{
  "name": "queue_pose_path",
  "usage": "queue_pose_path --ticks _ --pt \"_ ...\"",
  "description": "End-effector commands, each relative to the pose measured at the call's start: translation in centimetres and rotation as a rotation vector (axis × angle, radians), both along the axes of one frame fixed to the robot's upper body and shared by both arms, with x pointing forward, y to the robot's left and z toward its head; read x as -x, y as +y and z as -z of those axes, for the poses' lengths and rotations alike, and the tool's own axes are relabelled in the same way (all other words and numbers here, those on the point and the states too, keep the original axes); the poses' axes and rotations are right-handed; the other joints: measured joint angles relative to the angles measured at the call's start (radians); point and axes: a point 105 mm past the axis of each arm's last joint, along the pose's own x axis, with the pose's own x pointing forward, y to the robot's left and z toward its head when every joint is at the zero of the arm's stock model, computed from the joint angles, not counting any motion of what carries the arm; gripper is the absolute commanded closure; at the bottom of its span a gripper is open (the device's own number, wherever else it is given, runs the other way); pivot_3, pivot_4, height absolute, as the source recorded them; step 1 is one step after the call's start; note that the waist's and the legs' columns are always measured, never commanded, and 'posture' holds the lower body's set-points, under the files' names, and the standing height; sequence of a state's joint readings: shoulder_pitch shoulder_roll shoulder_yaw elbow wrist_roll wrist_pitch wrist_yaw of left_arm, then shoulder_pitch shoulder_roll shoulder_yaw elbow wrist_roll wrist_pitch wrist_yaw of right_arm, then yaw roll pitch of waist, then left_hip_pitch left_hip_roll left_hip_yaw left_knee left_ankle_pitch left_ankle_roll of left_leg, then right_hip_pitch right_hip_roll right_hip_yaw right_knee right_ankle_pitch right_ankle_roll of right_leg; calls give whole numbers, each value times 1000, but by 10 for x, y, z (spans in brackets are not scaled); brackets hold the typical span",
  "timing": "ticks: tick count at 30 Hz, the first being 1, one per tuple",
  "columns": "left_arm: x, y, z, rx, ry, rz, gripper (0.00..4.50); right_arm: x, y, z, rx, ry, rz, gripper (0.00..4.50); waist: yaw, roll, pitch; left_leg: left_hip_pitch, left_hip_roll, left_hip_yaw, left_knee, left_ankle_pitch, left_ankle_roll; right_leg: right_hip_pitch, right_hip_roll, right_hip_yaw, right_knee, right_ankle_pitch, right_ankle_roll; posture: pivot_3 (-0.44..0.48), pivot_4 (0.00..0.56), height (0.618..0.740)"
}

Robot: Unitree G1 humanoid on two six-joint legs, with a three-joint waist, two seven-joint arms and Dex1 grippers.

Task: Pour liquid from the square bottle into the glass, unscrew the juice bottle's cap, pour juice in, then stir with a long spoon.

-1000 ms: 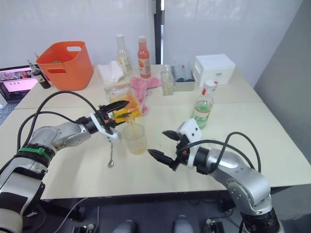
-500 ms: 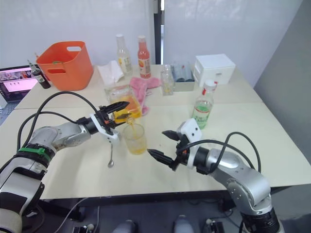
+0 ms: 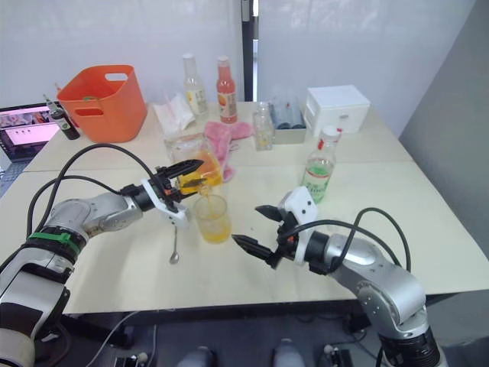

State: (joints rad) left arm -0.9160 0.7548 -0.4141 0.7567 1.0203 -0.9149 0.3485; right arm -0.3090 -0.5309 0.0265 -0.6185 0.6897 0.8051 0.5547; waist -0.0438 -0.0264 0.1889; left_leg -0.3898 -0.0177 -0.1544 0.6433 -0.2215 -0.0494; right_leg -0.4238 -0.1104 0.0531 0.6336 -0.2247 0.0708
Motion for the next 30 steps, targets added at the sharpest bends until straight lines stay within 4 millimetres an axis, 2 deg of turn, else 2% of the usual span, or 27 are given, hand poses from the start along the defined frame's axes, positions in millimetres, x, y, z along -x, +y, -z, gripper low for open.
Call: queue_pose_path --ticks 1,20,28,30 --pt "4 -4 -49 79 -150 45 1678 3 0 -13 -13 -55 -7 0 0 0 0 0 0 0 0 0 0 0 0 0 0 0 0 0 150 739" --pt "7 6 -44 216 86 49 1678 1 1 -8 -6 -45 -8 0 -2 0 0 0 0 0 0 0 0 0 0 0 1 0 0 0 150 739" --pt "5 22 -57 367 181 13 1678 -3 1 -12 -13 -65 -15 0 -4 0 0 0 0 0 1 0 0 -1 0 0 4 0 0 0 150 739" --pt "2 33 -66 476 221 -22 1678 -5 1 -16 -16 -76 -18 0 -4 0 0 1 0 0 2 0 0 -1 0 0 7 0 0 0 150 739"
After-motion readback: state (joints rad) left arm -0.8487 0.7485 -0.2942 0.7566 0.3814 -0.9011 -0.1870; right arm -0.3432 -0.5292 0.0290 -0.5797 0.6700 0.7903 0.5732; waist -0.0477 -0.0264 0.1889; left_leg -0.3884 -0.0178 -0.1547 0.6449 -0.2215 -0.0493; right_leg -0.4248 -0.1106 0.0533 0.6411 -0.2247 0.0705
